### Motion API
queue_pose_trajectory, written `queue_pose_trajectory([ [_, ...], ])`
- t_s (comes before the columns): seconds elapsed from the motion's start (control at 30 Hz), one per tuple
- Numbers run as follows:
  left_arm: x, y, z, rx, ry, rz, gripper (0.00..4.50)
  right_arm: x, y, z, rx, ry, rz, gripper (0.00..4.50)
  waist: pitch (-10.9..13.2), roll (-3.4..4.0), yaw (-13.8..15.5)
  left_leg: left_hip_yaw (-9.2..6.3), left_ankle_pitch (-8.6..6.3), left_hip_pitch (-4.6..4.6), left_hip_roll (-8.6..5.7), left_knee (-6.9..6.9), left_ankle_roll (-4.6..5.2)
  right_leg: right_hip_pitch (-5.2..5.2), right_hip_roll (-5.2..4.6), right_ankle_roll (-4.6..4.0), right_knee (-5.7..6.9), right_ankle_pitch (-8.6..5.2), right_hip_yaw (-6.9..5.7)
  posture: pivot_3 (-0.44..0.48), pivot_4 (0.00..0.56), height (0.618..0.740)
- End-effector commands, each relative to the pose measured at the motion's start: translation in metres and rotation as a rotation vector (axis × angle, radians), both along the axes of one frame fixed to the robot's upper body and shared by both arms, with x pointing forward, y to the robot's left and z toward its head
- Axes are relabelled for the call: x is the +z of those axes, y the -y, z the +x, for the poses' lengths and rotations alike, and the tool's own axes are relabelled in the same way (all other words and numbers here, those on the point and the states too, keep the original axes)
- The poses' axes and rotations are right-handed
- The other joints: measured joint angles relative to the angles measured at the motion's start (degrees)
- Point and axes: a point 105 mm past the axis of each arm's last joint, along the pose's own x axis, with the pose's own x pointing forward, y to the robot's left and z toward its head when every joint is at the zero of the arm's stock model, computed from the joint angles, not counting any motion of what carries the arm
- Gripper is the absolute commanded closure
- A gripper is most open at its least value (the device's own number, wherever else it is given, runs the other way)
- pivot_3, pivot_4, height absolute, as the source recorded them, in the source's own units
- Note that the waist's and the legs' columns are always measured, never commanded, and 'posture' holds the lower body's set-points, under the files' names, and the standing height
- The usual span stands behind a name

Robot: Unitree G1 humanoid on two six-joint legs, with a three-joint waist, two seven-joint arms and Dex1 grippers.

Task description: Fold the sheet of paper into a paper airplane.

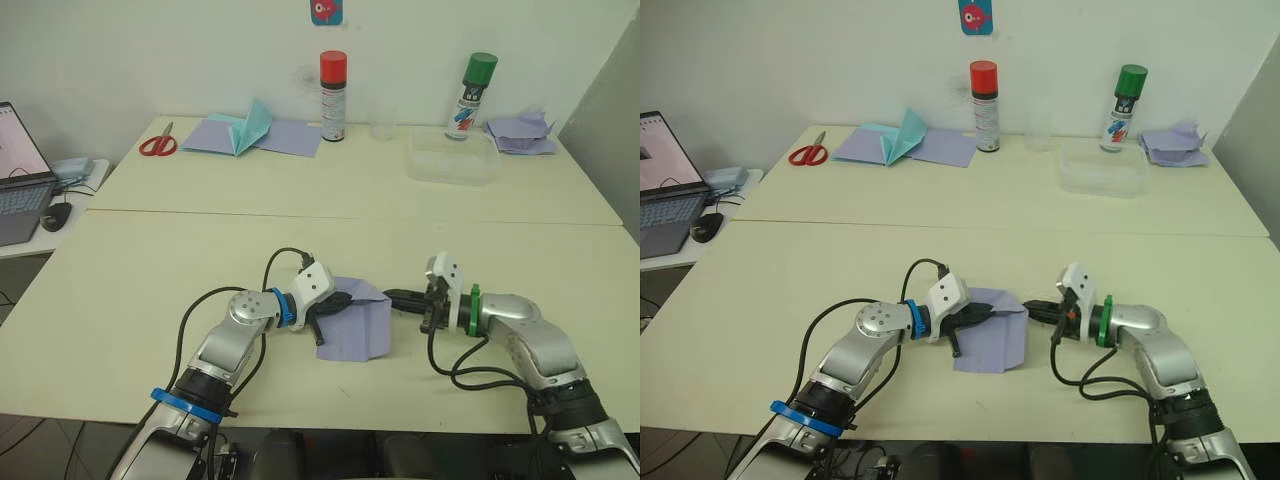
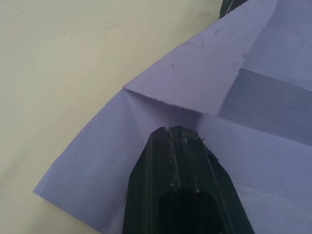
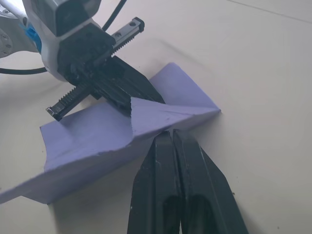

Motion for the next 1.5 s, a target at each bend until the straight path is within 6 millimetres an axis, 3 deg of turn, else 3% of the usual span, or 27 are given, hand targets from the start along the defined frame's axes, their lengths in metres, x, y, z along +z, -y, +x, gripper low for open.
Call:
queue_pose_trajectory([
  [0.03,-0.027,-0.004,-0.013,0.006,-0.133,0.029,4.50,0.011,-0.007,-0.001,0.025,0.047,0.004,4.46,0.0,0.00,0.0,0.00,0.00,0.00,0.00,0.00,0.00,0.00,0.00,0.06,0.00,-0.04,0.00,0.000,0.150,0.740],
  [0.33,-0.019,0.002,-0.010,0.010,-0.131,-0.010,4.50,0.008,0.000,0.000,0.012,0.051,-0.035,4.46,0.0,-0.01,0.0,0.00,0.00,-0.01,-0.02,-0.01,0.01,0.00,-0.01,0.15,-0.03,-0.09,0.01,0.000,0.150,0.740],
  [0.63,0.016,0.019,-0.004,-0.001,-0.141,-0.180,4.50,0.007,-0.003,-0.002,0.014,0.045,-0.032,4.46,0.0,-0.03,0.0,-0.03,-0.01,-0.10,-0.03,-0.01,0.02,-0.04,-0.01,0.17,-0.12,-0.10,0.01,0.000,0.150,0.740],
  [1.07,0.038,0.017,0.005,0.061,-0.164,-0.317,4.50,0.004,-0.006,-0.004,0.022,0.040,-0.032,4.46,0.0,-0.04,0.0,-0.27,-0.01,-0.41,-0.02,-0.01,0.02,-0.13,-0.01,0.15,-0.32,-0.08,-0.02,0.000,0.150,0.740],
  [1.5,0.047,0.016,0.008,0.088,-0.148,-0.348,4.50,0.006,-0.019,-0.007,0.059,0.064,-0.034,4.46,0.1,-0.04,0.0,-0.43,-0.01,-0.51,-0.04,-0.02,0.02,-0.13,-0.01,0.15,-0.43,-0.08,-0.09,0.000,0.150,0.740],
])
